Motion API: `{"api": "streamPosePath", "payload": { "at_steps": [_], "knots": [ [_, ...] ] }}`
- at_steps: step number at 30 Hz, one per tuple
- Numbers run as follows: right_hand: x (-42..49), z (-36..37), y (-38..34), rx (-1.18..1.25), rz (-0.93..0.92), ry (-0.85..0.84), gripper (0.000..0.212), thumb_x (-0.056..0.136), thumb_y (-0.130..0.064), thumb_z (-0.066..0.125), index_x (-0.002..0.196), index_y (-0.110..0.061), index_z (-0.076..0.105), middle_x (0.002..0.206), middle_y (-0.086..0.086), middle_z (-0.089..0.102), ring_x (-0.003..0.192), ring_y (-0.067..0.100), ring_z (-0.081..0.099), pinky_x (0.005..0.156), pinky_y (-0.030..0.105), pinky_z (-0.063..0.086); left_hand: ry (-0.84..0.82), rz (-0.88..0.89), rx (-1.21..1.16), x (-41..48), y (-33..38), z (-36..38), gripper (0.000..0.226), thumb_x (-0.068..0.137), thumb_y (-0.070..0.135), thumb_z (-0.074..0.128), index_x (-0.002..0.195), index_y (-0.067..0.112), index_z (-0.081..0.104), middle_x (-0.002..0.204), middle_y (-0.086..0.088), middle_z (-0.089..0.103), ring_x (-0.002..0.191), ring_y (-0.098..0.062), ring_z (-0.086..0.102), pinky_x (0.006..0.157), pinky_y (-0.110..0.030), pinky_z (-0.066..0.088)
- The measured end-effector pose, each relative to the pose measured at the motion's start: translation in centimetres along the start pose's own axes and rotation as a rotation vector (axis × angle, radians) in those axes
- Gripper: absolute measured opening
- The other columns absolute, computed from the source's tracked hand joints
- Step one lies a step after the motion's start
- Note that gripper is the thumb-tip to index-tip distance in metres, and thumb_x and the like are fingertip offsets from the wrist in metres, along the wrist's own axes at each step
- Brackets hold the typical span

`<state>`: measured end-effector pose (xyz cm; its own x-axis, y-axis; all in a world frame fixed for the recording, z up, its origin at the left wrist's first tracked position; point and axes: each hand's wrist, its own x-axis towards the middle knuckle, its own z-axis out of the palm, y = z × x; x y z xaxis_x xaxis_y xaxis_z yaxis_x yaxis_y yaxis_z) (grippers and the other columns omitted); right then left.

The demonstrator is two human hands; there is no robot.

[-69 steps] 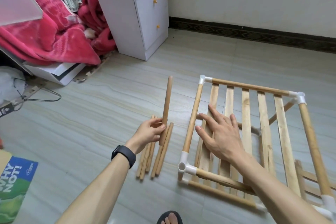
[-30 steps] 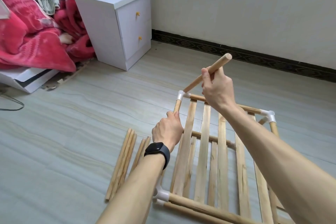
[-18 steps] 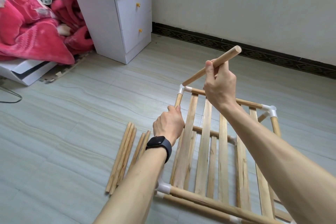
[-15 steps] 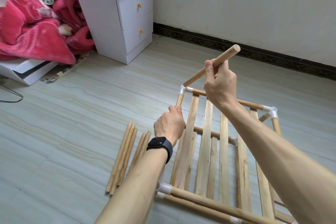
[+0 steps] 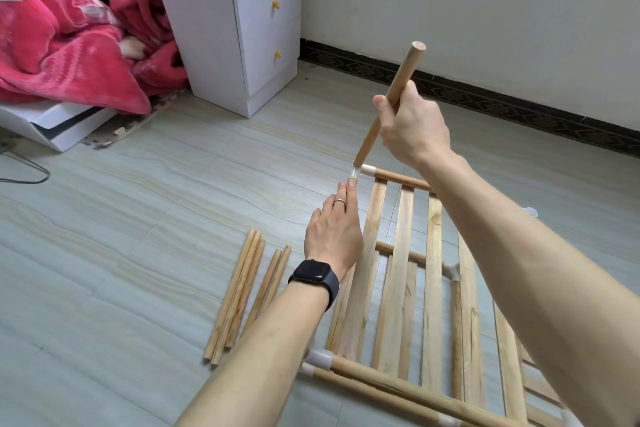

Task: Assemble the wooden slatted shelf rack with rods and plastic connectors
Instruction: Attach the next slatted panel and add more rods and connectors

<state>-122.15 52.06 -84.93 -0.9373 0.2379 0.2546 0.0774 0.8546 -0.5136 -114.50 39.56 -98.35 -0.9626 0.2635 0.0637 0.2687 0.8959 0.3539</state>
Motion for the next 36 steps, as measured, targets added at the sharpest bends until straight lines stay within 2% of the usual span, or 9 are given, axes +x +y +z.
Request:
{"api": "streamPosePath", "payload": {
  "at_steps": [5, 11, 16, 20, 25, 28, 30, 32, 36],
  "knots": [
    [1.8, 0.6, -1.5, -0.042, -0.023, -0.063, 0.03, 0.102, -0.052, 0.043, 0.106, -0.023, 0.049, 0.096, 0.008, 0.066, 0.092, 0.033, 0.058, 0.075, 0.04, 0.043, -0.024, -0.014, -0.022, -0.2, -0.2, -0.3, 0.08, 0.096, -0.001, 0.038, 0.161, 0.013, -0.006, 0.17, -0.007, 0.002, 0.13, -0.025, 0.044, 0.091, -0.034, 0.045],
    [2.5, 1.5, -2.1, 0.009, -0.038, -0.061, 0.034, 0.101, -0.055, 0.047, 0.104, -0.022, 0.053, 0.096, 0.006, 0.068, 0.095, 0.031, 0.06, 0.078, 0.041, 0.048, -0.066, -0.037, -0.07, -0.8, -1.3, -0.9, 0.083, 0.095, -0.004, 0.038, 0.161, 0.015, -0.008, 0.17, -0.007, -0.001, 0.123, -0.027, 0.05, 0.089, -0.038, 0.05],
    [2.8, 1.9, -2.8, 0.004, -0.119, -0.073, 0.034, 0.101, -0.05, 0.05, 0.106, -0.017, 0.055, 0.1, 0.005, 0.064, 0.096, 0.029, 0.059, 0.086, 0.044, 0.049, -0.112, -0.061, -0.053, -1.0, -0.9, -1.1, 0.081, 0.098, 0.002, 0.04, 0.161, 0.016, -0.009, 0.17, -0.005, -0.006, 0.082, -0.031, 0.063, 0.065, -0.037, 0.045],
    [2.0, 1.4, -2.1, 0.033, -0.121, -0.038, 0.027, 0.103, -0.044, 0.049, 0.102, -0.017, 0.048, 0.094, 0.004, 0.057, 0.093, 0.027, 0.057, 0.079, 0.037, 0.041, -0.107, -0.061, -0.034, -1.2, 0.7, -0.7, 0.077, 0.098, 0.002, 0.037, 0.161, 0.013, -0.007, 0.17, -0.007, -0.004, 0.082, -0.034, 0.064, 0.062, -0.036, 0.037],
    [1.0, 0.1, -1.2, 0.127, -0.049, -0.142, 0.029, 0.106, -0.039, 0.044, 0.115, -0.012, 0.048, 0.1, 0.011, 0.07, 0.089, 0.026, 0.069, 0.078, 0.044, 0.057, -0.109, -0.058, -0.035, -2.1, 2.1, -0.1, 0.079, 0.095, -0.001, 0.035, 0.161, 0.011, -0.007, 0.169, -0.008, -0.005, 0.065, -0.027, 0.047, 0.058, -0.033, 0.034],
    [1.3, -1.0, -0.8, 0.123, -0.032, -0.209, 0.027, 0.107, -0.038, 0.044, 0.116, -0.014, 0.049, 0.1, 0.004, 0.071, 0.087, 0.014, 0.068, 0.064, 0.026, 0.05, -0.123, -0.061, -0.051, -2.9, 2.5, 0.0, 0.082, 0.094, -0.003, 0.035, 0.16, 0.011, -0.01, 0.169, -0.007, -0.008, 0.063, -0.025, 0.046, 0.055, -0.031, 0.031],
    [1.0, -1.2, -0.5, 0.16, -0.03, -0.226, 0.024, 0.107, -0.037, 0.044, 0.116, -0.015, 0.049, 0.098, 0.0, 0.071, 0.088, 0.013, 0.069, 0.068, 0.025, 0.052, -0.12, -0.07, -0.052, -3.3, 2.6, 0.2, 0.082, 0.093, -0.003, 0.035, 0.16, 0.01, -0.011, 0.169, -0.008, -0.008, 0.068, -0.027, 0.054, 0.055, -0.031, 0.032],
    [0.3, -1.0, -0.2, 0.185, -0.049, -0.202, 0.024, 0.108, -0.036, 0.043, 0.115, -0.014, 0.05, 0.096, -0.002, 0.072, 0.09, 0.015, 0.07, 0.078, 0.033, 0.057, -0.113, -0.067, -0.036, -3.3, 2.7, 0.4, 0.082, 0.093, -0.003, 0.034, 0.16, 0.01, -0.012, 0.169, -0.009, -0.009, 0.078, -0.03, 0.063, 0.056, -0.033, 0.034],
    [-1.2, -0.4, -0.3, 0.263, -0.052, -0.172, 0.025, 0.107, -0.037, 0.044, 0.114, -0.014, 0.053, 0.096, -0.004, 0.072, 0.093, 0.019, 0.07, 0.088, 0.044, 0.058, -0.112, -0.085, -0.018, -3.6, 2.8, 0.0, 0.082, 0.093, -0.004, 0.033, 0.159, 0.009, -0.013, 0.168, -0.009, -0.011, 0.075, -0.029, 0.062, 0.056, -0.033, 0.034]
  ]
}}
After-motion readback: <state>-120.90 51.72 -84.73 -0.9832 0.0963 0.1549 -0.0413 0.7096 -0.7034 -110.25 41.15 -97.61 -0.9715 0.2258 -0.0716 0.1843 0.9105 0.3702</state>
